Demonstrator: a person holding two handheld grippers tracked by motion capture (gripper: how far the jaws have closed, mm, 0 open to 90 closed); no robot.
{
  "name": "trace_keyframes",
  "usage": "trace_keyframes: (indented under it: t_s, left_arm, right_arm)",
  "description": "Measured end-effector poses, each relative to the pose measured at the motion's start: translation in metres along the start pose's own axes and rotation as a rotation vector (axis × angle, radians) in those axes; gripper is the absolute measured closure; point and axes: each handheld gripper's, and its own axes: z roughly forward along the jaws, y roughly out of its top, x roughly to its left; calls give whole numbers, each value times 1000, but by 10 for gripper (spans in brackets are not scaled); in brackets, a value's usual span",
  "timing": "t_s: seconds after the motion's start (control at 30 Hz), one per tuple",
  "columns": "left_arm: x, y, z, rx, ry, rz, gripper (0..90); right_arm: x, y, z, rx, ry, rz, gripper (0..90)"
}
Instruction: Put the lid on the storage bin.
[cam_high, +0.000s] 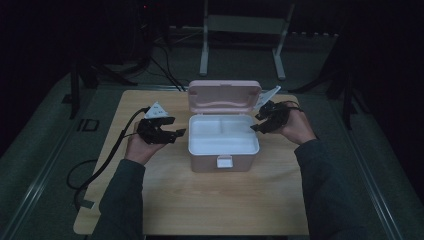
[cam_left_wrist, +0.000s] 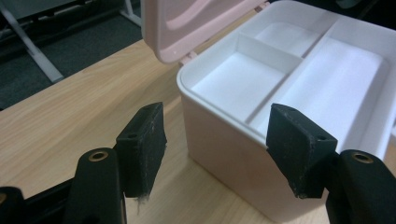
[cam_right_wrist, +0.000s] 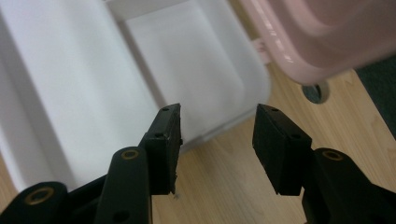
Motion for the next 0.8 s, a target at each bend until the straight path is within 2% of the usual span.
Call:
trace_keyframes:
  t_s: [0.2, 0.37, 0.43, 0.53, 0.6, 0.8]
  left_arm:
    - [14, 13, 6, -2, 9, -27, 397]
    - [24, 21, 9, -5, 35, -64, 413]
    - [28, 24, 10, -4, 46, -67, 412]
    - [31, 27, 11, -9, 46, -71, 414]
    - [36, 33, 12, -6, 61, -77, 417]
    - [45, 46, 16, -24, 87, -106, 427]
  right_arm:
    - [-14, -3, -8, -38, -36, 92, 499]
    - [-27, -10, -10, -91, -73, 216, 514]
    - [-31, -14, -8, -98, -100, 265, 516]
    - [-39, -18, -6, -124, -112, 338, 518]
    - [-43, -19, -5, -141, -120, 374, 521]
    - [-54, -12, -5, -182, -162, 422, 526]
